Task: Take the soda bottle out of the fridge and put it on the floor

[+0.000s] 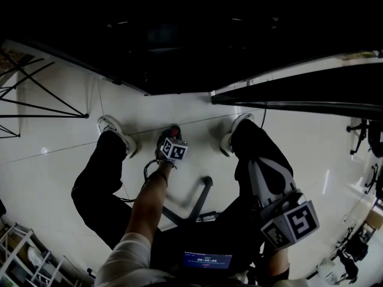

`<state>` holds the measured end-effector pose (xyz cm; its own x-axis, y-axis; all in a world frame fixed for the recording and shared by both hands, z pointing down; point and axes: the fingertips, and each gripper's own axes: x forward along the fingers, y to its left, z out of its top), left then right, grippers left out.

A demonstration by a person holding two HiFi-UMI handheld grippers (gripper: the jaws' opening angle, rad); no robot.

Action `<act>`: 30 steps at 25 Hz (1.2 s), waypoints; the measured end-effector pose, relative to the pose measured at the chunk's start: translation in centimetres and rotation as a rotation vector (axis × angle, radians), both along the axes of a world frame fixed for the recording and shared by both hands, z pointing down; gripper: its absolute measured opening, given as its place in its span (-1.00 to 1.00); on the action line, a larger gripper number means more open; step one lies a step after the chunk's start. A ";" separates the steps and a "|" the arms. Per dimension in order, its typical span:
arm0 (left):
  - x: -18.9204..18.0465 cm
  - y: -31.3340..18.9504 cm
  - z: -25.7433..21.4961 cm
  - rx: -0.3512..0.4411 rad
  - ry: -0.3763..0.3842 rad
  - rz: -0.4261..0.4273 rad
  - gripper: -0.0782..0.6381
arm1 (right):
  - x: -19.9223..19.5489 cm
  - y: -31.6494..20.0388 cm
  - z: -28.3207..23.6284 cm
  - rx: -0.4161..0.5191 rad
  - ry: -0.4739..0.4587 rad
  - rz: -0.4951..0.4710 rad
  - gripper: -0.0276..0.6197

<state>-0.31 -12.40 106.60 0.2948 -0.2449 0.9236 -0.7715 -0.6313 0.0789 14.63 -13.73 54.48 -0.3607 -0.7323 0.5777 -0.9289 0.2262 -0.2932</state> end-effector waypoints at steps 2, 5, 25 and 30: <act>0.1 0.0 0.1 -0.004 -0.007 0.000 -0.37 | 0.0 -0.1 0.1 0.000 -0.001 -0.001 -0.87; 0.0 0.2 0.3 -0.021 -0.009 -0.018 -0.36 | -0.1 -0.1 0.1 0.001 -0.004 -0.002 -0.87; -0.4 -4.6 -22.0 0.266 0.274 -0.208 -0.56 | -0.9 0.3 -5.1 0.150 -0.002 0.002 -0.87; -0.3 -5.2 -31.4 0.359 0.366 -0.210 -0.77 | -0.8 0.6 -6.2 0.177 -0.015 0.019 -0.87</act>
